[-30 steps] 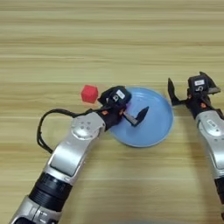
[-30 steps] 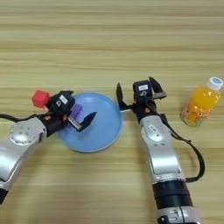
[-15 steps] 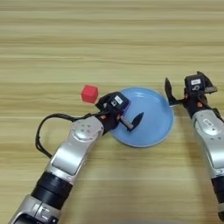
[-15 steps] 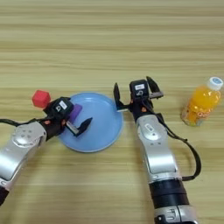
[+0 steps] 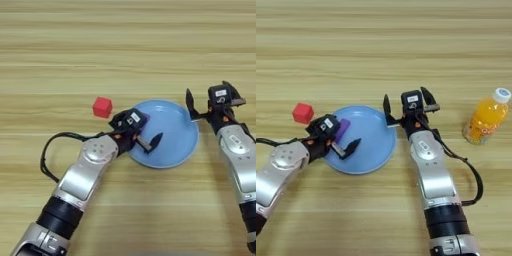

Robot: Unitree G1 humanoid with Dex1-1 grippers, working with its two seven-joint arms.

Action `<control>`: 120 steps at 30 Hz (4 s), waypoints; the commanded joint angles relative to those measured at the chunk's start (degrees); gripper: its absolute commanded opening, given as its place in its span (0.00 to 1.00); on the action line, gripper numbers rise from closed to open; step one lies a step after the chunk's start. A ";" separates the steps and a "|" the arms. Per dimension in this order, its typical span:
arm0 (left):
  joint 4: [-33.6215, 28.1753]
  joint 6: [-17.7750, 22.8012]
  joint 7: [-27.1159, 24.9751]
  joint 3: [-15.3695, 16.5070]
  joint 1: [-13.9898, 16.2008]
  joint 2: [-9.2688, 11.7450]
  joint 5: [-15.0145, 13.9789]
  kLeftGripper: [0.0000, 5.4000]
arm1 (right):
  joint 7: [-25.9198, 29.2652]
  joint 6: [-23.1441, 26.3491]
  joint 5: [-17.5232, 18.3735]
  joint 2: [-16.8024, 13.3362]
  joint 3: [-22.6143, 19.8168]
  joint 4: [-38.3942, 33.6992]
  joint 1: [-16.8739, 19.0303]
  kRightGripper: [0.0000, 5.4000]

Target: Move the objects on the table

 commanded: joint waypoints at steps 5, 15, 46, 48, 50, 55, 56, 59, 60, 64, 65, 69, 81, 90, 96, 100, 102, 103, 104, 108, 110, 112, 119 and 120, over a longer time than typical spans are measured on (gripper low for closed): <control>1.36 -1.09 -0.77 -0.78 -0.82 0.56 1.42 1.00 | -0.59 1.44 -0.41 0.51 0.25 -1.38 -1.03 1.00; 0.32 -1.22 -1.18 -0.52 -0.22 0.42 1.85 1.00 | -0.63 1.59 -0.51 0.53 0.36 -1.69 -0.99 1.00; 8.64 -1.88 -0.61 -0.76 -1.79 0.65 3.45 1.00 | -1.10 2.89 -1.12 1.43 1.17 -3.52 -1.09 1.00; 8.50 0.51 -1.23 -0.34 -1.68 0.34 2.44 1.00 | -1.07 2.94 -1.18 1.50 1.13 -3.54 -1.13 1.00; 8.05 3.29 -2.08 -0.19 -1.81 0.41 1.82 1.00 | -1.04 2.96 -1.21 1.56 1.05 -3.53 -1.17 1.00; 5.91 7.77 -4.81 -1.51 -2.95 2.36 2.79 1.00 | -1.00 3.03 -1.24 1.77 1.08 -3.42 -1.27 1.00; 5.34 8.78 -5.48 -1.77 -3.34 2.75 2.91 1.00 | -1.04 3.05 -1.28 1.86 1.14 -3.38 -1.31 1.00; 4.45 11.48 -6.83 -2.49 -5.03 3.63 3.42 1.00 | -1.25 3.13 -1.44 2.24 1.38 -3.20 -1.48 1.00; 4.30 12.63 -7.31 -2.63 -5.62 3.82 3.39 1.00 | -1.36 3.17 -1.51 2.39 1.46 -3.16 -1.56 1.00; 4.20 16.25 -8.49 -2.60 -7.89 4.60 3.14 1.00 | -1.82 3.46 -1.69 2.89 1.55 -3.59 -1.79 1.00; 4.10 16.74 -8.58 -2.52 -8.21 4.82 3.19 1.00 | -1.98 3.51 -1.76 3.03 1.59 -3.63 -1.90 1.00; 4.06 18.57 -9.12 -2.58 -9.14 5.44 3.23 1.00 | -2.43 3.56 -1.90 3.41 1.76 -3.69 -2.19 1.00; 5.11 20.00 -9.74 -5.07 -10.85 6.27 4.33 1.00 | -2.98 3.66 -2.02 3.86 2.10 -3.74 -2.49 1.00; 6.36 19.30 -9.78 -7.22 -11.05 6.61 4.80 1.00 | -3.19 3.91 -2.06 4.03 2.19 -4.17 -2.53 1.00; 8.33 18.56 -9.83 -8.06 -11.71 6.98 5.28 0.90 | -3.18 3.97 -2.02 4.09 2.17 -4.32 -2.55 1.00; 8.15 18.44 -9.96 -8.21 -12.00 7.04 5.07 0.84 | -3.29 4.04 -2.09 4.21 2.20 -4.33 -2.70 1.00; 8.13 18.37 -9.96 -8.27 -12.06 7.06 5.03 0.80 | -3.28 4.04 -2.09 4.22 2.20 -4.35 -2.72 1.00; 8.16 18.31 -10.00 -8.26 -12.08 7.12 4.98 0.79 | -3.31 4.06 -2.12 4.25 2.22 -4.35 -2.77 1.00; 8.13 18.29 -10.04 -8.27 -12.06 7.16 4.93 0.77 | -3.34 4.07 -2.14 4.28 2.23 -4.34 -2.80 1.00; 7.99 18.32 -10.11 -8.40 -11.83 7.32 4.91 0.70 | -3.38 4.10 -2.18 4.32 2.25 -4.32 -2.90 1.00; 8.14 18.28 -10.09 -8.40 -11.88 7.35 4.92 0.68 | -3.37 4.08 -2.17 4.30 2.22 -4.27 -2.98 1.00; 8.19 18.18 -10.10 -8.37 -11.91 7.44 4.93 0.65 | -3.39 4.07 -2.17 4.28 2.18 -4.22 -3.06 1.00; 8.33 17.67 -9.97 -8.23 -11.88 7.59 4.90 0.55 | -3.43 4.06 -2.22 4.30 2.20 -4.12 -3.17 1.00; 8.36 17.60 -9.96 -8.23 -11.88 7.60 4.90 0.53 | -3.45 4.05 -2.22 4.30 2.20 -4.12 -3.17 1.00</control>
